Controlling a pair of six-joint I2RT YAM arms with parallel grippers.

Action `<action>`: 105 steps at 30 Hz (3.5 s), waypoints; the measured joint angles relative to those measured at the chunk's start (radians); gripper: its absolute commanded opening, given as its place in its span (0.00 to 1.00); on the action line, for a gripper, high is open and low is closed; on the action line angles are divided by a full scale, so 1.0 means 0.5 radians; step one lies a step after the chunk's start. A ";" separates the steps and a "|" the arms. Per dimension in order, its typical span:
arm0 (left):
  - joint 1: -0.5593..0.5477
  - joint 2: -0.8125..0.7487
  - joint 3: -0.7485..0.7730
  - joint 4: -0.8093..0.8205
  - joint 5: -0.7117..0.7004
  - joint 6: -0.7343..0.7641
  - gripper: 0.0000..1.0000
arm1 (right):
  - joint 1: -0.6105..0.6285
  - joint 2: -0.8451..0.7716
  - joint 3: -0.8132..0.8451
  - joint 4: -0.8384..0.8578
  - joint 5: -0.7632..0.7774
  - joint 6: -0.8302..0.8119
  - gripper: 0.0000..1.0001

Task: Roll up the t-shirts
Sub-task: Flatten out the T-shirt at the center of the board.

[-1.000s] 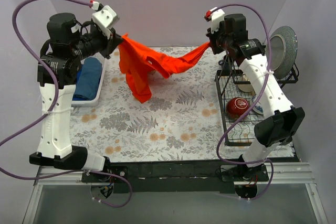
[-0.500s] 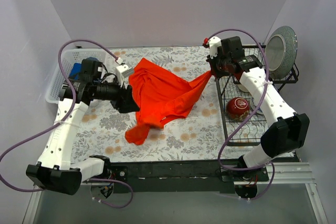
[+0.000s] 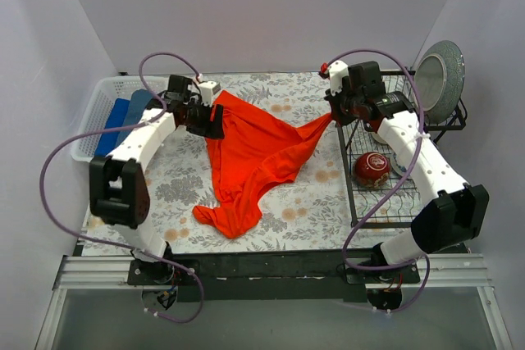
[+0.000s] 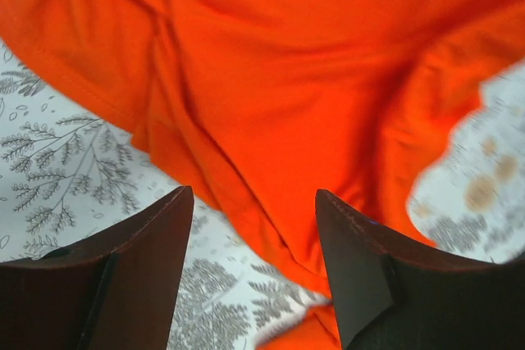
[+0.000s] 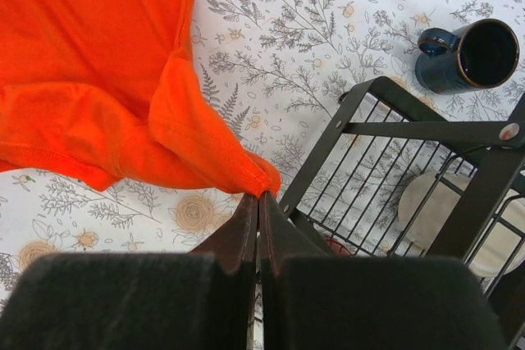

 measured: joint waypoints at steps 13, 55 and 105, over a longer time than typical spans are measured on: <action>0.004 0.894 0.320 0.205 -0.395 -0.310 0.13 | 0.000 -0.134 -0.107 0.004 -0.007 -0.022 0.01; 0.088 0.518 0.575 -0.333 -0.246 0.034 0.58 | -0.074 -0.011 -0.056 0.089 -0.021 -0.163 0.01; 0.347 1.224 1.282 -0.232 -0.245 0.068 0.00 | -0.100 0.356 0.375 -0.002 0.028 -0.078 0.01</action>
